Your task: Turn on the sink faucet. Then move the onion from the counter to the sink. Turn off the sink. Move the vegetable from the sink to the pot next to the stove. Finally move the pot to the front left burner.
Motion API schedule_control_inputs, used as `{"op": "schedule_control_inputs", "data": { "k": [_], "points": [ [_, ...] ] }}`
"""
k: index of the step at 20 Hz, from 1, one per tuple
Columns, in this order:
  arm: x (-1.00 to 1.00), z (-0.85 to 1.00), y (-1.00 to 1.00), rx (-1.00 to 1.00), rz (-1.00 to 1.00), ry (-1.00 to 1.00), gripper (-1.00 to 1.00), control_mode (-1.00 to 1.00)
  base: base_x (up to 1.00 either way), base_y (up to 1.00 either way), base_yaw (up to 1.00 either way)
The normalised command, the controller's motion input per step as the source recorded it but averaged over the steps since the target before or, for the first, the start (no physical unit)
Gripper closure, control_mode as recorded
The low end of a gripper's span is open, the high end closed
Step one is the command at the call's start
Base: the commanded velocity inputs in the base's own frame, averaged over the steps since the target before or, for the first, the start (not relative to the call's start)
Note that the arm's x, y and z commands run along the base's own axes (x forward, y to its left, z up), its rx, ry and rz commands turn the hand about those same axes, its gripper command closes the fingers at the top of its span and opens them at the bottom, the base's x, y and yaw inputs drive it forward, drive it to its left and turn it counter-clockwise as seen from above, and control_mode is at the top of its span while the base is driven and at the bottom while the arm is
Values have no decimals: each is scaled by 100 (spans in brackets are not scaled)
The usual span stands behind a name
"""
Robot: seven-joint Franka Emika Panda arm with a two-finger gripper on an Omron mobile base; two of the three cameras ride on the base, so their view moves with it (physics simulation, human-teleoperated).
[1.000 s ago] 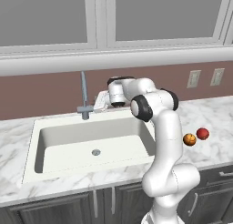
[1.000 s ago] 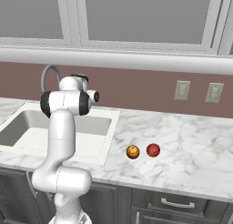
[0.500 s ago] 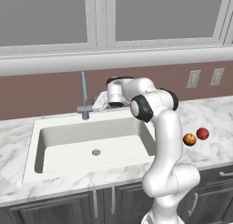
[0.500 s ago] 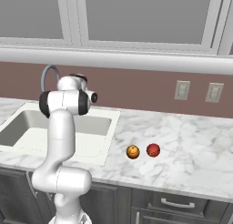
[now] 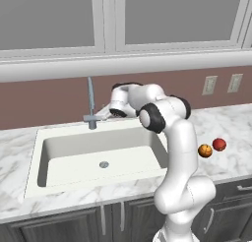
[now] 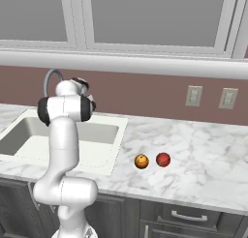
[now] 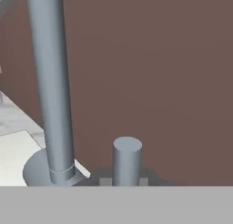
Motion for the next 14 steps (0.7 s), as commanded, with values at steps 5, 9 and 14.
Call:
{"op": "schedule_control_inputs", "data": {
  "k": [5,9,14],
  "points": [
    [4,0,0,0,0,5,100,-100,0,0,0],
    [2,0,-3,0,0,6,100,-100,0,0,0],
    [0,0,-27,1,-6,5,100,-100,0,0,0]
  ]
}}
